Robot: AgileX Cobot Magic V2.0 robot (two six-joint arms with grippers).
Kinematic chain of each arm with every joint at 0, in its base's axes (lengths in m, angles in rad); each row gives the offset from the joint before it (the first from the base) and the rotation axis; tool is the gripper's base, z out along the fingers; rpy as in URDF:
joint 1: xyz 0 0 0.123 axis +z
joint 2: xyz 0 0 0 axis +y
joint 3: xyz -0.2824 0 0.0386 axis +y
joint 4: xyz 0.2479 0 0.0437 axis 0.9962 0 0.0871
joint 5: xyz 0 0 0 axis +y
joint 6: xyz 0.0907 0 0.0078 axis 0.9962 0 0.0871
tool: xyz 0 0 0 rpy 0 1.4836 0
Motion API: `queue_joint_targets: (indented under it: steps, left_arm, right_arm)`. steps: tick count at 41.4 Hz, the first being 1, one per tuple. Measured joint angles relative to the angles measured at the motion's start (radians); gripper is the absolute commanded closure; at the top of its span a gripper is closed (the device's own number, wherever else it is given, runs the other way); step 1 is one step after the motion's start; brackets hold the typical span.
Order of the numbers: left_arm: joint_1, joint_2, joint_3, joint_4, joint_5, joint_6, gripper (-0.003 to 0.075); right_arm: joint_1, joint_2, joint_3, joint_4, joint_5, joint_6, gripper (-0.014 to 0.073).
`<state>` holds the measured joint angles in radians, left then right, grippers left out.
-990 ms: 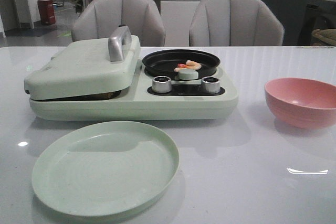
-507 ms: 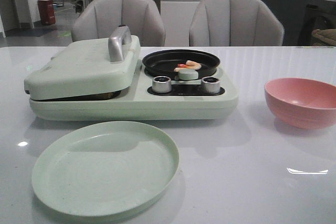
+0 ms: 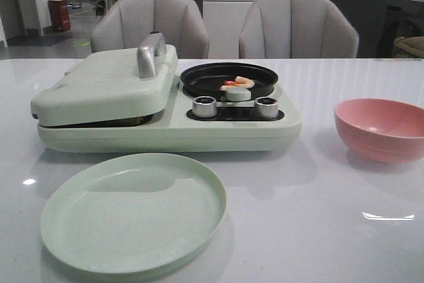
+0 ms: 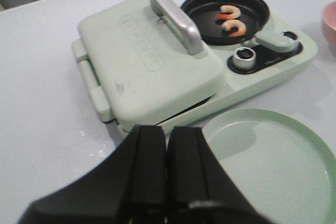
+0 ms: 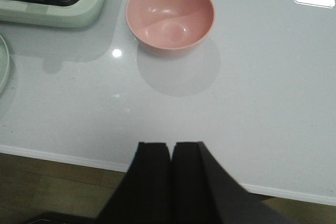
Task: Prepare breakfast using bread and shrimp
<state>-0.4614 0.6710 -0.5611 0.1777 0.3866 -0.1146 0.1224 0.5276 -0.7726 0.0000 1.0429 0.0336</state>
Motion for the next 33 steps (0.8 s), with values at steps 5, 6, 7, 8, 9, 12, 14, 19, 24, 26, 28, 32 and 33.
queue_joint_targets:
  steps: [5, 6, 7, 8, 9, 12, 14, 19, 24, 26, 28, 32, 33]
  left_arm:
    - [0.107, -0.103, 0.073, -0.002, -0.015, 0.000, 0.0619]
    - [0.126, -0.126, 0.083, -0.005, -0.016, 0.000, 0.0619]
    - [0.145, -0.143, 0.094, -0.007, -0.018, 0.000, 0.0619]
    - [0.171, -0.160, 0.108, -0.007, -0.023, 0.000, 0.0619]
    - [0.190, -0.183, 0.119, -0.009, -0.028, 0.000, 0.0619]
    - [0.258, -0.249, 0.164, -0.011, -0.057, 0.000, 0.0619]
    - [0.298, -0.294, 0.197, -0.013, -0.083, 0.000, 0.0619]
    - [0.381, -0.402, 0.281, -0.013, -0.136, 0.000, 0.0619]
    - [0.447, -0.498, 0.365, -0.046, -0.174, 0.000, 0.0619]
    - [0.473, -0.531, 0.403, -0.075, -0.186, 0.000, 0.0619]
    - [0.490, -0.560, 0.431, -0.101, -0.201, 0.000, 0.0619]
    - [0.517, -0.607, 0.488, -0.131, -0.223, 0.000, 0.0619]
    - [0.519, -0.617, 0.497, -0.136, -0.225, 0.000, 0.0619]
  right_arm:
    - [0.000, 0.000, 0.000, 0.000, 0.000, 0.000, 0.0564]
    - [0.000, 0.000, 0.000, 0.000, 0.000, 0.000, 0.0564]
    - [0.000, 0.000, 0.000, 0.000, 0.000, 0.000, 0.0564]
    - [0.000, 0.000, 0.000, 0.000, 0.000, 0.000, 0.0564]
    - [0.000, 0.000, 0.000, 0.000, 0.000, 0.000, 0.0564]
    - [0.000, 0.000, 0.000, 0.000, 0.000, 0.000, 0.0564]
    - [0.000, 0.000, 0.000, 0.000, 0.000, 0.000, 0.0564]
    - [0.000, 0.000, 0.000, 0.000, 0.000, 0.000, 0.0564]
    - [0.000, 0.000, 0.000, 0.000, 0.000, 0.000, 0.0564]
    - [0.000, 0.000, 0.000, 0.000, 0.000, 0.000, 0.0564]
    - [0.000, 0.000, 0.000, 0.000, 0.000, 0.000, 0.0564]
    - [0.000, 0.000, 0.000, 0.000, 0.000, 0.000, 0.0564]
    - [0.000, 0.000, 0.000, 0.000, 0.000, 0.000, 0.0564]
